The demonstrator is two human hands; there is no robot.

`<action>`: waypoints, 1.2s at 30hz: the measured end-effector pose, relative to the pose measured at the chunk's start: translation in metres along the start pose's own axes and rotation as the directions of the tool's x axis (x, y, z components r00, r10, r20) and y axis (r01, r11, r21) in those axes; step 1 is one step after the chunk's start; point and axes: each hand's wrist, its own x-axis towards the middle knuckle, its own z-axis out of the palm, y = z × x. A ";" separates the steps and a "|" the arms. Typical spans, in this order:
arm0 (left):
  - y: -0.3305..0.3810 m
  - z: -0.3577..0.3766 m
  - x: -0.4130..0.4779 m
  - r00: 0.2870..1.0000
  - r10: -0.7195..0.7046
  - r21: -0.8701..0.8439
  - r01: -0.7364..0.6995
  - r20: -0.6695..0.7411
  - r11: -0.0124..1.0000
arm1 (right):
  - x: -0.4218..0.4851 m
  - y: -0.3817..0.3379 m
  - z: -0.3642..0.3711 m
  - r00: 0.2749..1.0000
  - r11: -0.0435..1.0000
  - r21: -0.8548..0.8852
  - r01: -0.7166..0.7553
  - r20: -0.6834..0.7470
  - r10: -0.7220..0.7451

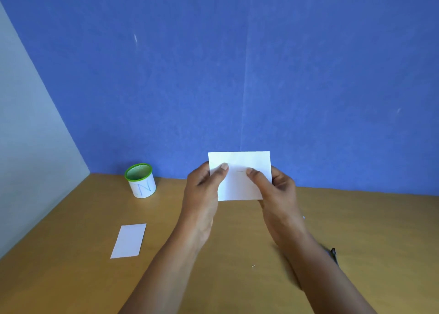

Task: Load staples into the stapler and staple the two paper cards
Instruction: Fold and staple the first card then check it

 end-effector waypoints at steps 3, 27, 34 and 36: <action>0.004 0.000 -0.001 1.000 0.012 0.001 -0.012 -0.010 1.000 | -0.002 -0.005 0.003 1.000 1.000 0.008 0.019 0.007 -0.019; 0.016 0.018 -0.020 0.990 0.089 -0.101 -0.100 -0.113 0.990 | -0.017 -0.004 0.019 0.966 0.899 -0.370 0.235 -0.015 -0.259; 0.005 0.015 -0.018 0.957 0.264 0.290 -0.219 -0.123 0.931 | -0.017 -0.017 0.016 0.994 0.997 -0.019 -0.077 0.075 0.079; 0.004 0.015 -0.018 0.943 0.311 0.391 -0.242 -0.122 0.888 | -0.018 -0.021 0.016 0.987 0.987 0.086 -0.136 0.102 0.127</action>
